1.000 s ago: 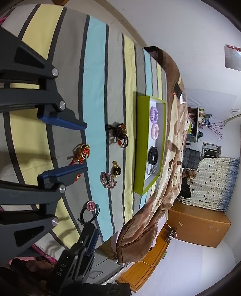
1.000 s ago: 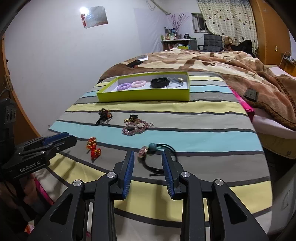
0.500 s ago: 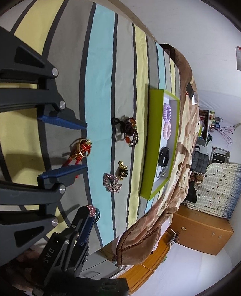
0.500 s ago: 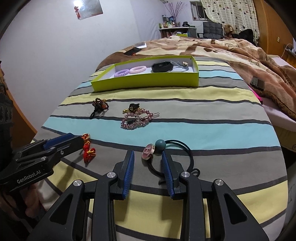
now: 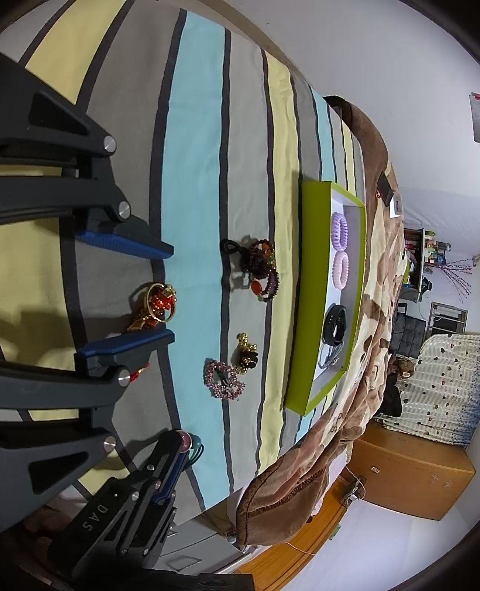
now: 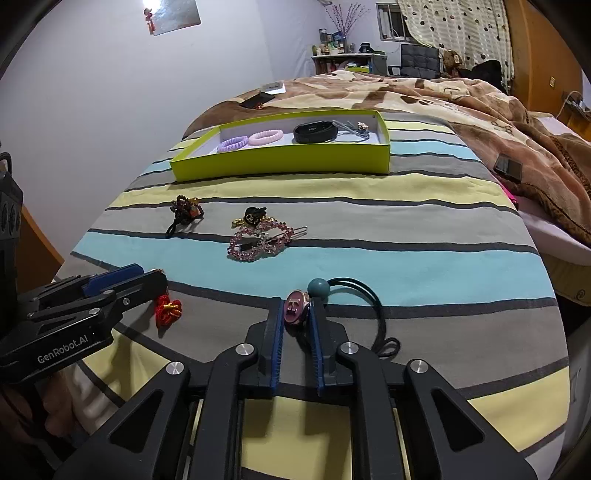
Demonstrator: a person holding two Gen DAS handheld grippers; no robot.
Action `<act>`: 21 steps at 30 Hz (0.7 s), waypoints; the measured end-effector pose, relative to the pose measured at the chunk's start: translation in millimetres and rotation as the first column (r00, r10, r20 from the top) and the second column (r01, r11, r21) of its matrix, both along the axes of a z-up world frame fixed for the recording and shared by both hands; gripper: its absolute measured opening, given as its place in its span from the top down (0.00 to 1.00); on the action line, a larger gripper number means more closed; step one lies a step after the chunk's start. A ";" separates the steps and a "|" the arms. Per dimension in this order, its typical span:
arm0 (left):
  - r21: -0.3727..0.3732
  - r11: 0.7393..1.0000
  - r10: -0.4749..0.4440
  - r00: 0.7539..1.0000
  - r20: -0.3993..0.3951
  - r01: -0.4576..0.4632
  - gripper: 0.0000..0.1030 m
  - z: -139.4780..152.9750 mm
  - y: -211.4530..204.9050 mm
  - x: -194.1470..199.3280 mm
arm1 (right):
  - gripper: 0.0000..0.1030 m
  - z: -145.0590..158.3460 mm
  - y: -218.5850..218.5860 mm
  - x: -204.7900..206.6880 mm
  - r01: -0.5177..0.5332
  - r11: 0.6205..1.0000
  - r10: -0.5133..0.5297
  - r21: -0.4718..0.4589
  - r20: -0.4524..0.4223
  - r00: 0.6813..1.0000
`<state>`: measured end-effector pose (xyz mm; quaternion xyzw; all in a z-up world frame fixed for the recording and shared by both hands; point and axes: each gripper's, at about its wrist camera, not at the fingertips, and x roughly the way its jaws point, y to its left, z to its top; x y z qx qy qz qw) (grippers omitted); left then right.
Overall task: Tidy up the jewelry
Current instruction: 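Grasp the teal-bead hair tie's pink charm with the right tool while the left tool grasps the gold ring ornament, then lift the gold ring with the left tool while the right tool lifts the hair tie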
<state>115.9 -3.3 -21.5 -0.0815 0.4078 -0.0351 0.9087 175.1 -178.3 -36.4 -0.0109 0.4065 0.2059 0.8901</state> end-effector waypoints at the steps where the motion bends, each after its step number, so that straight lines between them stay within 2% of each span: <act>1: 0.003 1.000 -0.002 1.000 -0.001 0.002 0.65 0.1 -0.3 -0.1 | 0.87 0.0 -0.1 0.1 -0.001 1.000 0.001 0.001 0.000 1.000; 7: -0.021 1.000 -0.006 1.000 -0.016 0.006 0.77 0.7 0.9 1.9 | 0.87 -0.4 0.2 0.0 -0.003 1.000 0.003 0.003 0.003 1.000; 14: -0.023 1.000 -0.003 1.000 -0.016 0.003 0.77 0.9 0.1 2.3 | 0.88 -0.5 -0.3 0.3 -0.004 1.000 0.004 0.007 0.002 1.000; 21: -0.001 1.000 -0.019 1.000 0.020 0.019 0.77 6.0 -3.5 -2.8 | 0.89 -0.2 0.0 0.3 -0.003 1.000 0.003 0.006 0.003 1.000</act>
